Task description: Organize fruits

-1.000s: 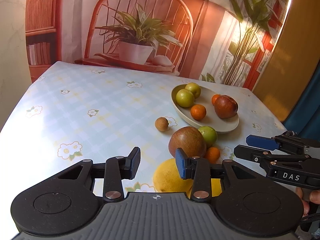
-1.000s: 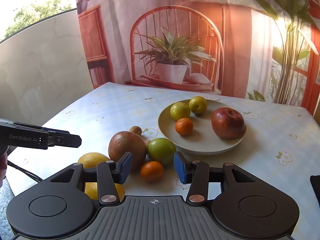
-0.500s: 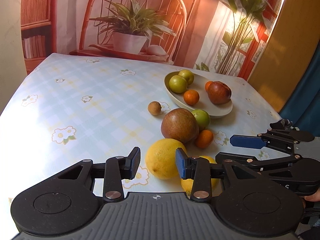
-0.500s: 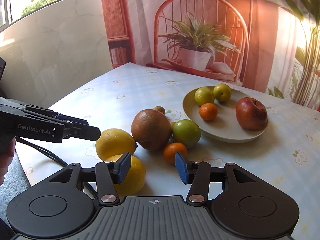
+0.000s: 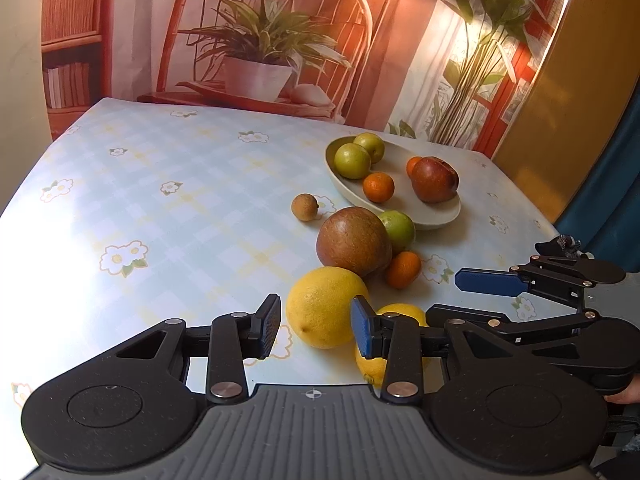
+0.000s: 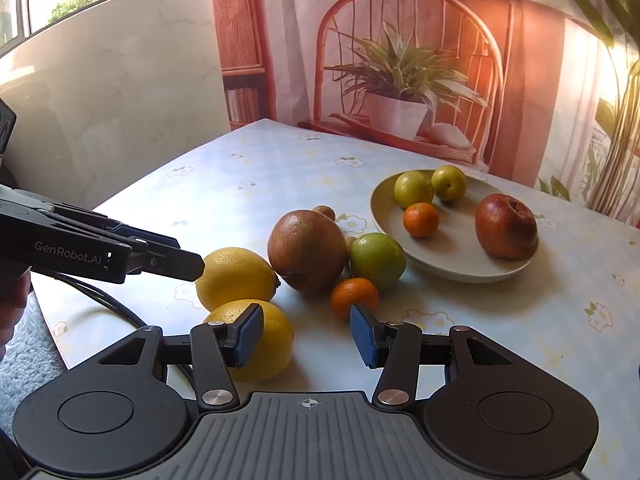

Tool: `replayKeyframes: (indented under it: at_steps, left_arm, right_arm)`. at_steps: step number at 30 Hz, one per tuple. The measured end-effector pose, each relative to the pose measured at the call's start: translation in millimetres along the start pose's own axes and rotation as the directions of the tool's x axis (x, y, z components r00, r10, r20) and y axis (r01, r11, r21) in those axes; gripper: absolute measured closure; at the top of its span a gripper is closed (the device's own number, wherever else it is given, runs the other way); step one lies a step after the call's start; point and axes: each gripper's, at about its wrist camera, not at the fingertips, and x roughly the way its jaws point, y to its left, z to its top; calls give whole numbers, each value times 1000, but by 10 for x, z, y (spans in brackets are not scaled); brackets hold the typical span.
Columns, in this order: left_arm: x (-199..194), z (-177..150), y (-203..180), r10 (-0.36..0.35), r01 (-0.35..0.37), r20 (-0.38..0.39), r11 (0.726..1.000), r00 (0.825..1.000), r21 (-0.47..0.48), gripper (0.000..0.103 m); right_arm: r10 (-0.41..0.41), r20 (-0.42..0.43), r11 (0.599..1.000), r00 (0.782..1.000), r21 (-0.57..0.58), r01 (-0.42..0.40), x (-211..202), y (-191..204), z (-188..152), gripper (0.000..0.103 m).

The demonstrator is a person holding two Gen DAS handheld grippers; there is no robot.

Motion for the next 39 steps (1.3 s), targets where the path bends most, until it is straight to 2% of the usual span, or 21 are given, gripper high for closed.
replayKeyframes:
  at_steps: [9,23,32,39]
  left_arm:
    - [-19,-23,6,6,-6,0,1000,1000,-1,62]
    - [-50,-17,-130,-19,17,29,998,999,64,62]
    - [-34,-31,-267,-78,72,40,989,996,126,63]
    - [46,-63,-377,-180,177,4,969,984,174,63]
  right_arm:
    - [17,9,1000,1000,-11,-17,40,9,19,57]
    - [-54,7,984,999,170,52,40,-385,-111,57]
    - [-58,7,973,998,222,55,76,-476,-152,57]
    - [-49,11,969,999,243,45,86,-507,-159,57]
